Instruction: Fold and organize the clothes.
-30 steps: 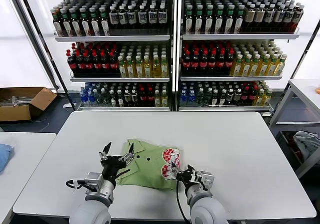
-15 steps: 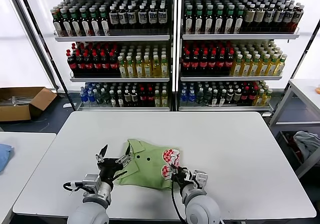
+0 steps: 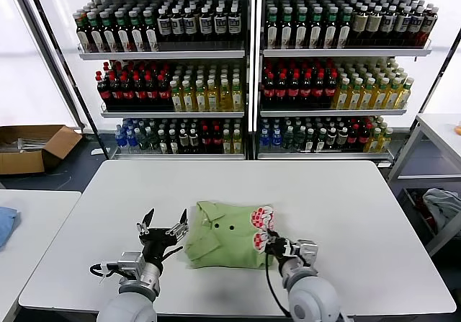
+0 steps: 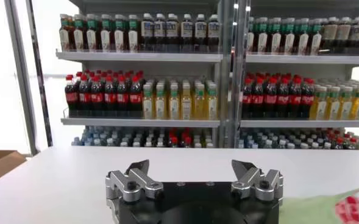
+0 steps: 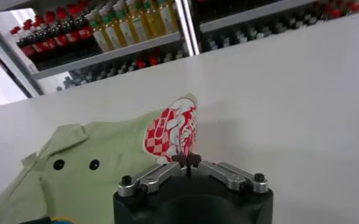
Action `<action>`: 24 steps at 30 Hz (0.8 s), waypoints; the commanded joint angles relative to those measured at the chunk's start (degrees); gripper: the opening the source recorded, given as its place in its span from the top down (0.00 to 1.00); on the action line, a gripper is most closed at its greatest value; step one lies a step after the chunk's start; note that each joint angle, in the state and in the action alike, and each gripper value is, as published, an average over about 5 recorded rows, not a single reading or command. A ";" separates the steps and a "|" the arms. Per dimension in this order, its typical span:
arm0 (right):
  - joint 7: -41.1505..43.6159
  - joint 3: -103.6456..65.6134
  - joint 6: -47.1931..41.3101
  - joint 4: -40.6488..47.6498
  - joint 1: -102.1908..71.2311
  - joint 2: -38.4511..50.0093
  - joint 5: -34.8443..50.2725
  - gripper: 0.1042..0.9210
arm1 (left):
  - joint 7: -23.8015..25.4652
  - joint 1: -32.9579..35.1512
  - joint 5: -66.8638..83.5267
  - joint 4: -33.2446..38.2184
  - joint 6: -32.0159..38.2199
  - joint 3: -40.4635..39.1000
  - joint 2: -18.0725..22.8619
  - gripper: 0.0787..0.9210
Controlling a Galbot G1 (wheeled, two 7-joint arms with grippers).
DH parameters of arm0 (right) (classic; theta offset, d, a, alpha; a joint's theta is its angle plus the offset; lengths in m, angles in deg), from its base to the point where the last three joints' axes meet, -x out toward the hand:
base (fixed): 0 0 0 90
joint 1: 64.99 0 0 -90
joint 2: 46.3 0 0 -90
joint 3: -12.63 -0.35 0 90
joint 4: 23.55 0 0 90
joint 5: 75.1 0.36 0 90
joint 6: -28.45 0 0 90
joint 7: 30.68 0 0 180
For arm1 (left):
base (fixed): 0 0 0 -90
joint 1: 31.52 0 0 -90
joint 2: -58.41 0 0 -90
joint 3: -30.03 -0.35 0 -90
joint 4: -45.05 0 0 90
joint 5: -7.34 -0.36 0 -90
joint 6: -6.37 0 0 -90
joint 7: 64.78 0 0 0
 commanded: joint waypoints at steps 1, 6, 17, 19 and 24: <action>5.42 -8.45 -0.08 4.86 0.25 13.74 -10.91 1.00 | 0.00 0.24 -0.20 0.38 -0.07 -0.59 0.60 0.12; 9.49 -10.33 0.04 7.08 0.14 13.38 -17.17 1.00 | 0.04 0.44 -0.38 0.53 -0.09 -1.02 1.01 0.12; 9.74 -6.67 10.60 -1.04 0.92 2.35 -37.81 0.71 | 0.32 1.91 -0.97 1.17 -0.12 -1.37 1.57 0.12; 10.14 -3.78 10.18 -0.98 0.78 0.80 -37.96 0.64 | 0.31 2.07 -0.96 1.50 -0.11 -1.32 1.66 0.12; 7.58 2.90 7.43 2.99 1.97 -3.84 -30.72 0.47 | 0.31 2.91 -0.99 2.18 -0.05 -1.05 1.60 0.12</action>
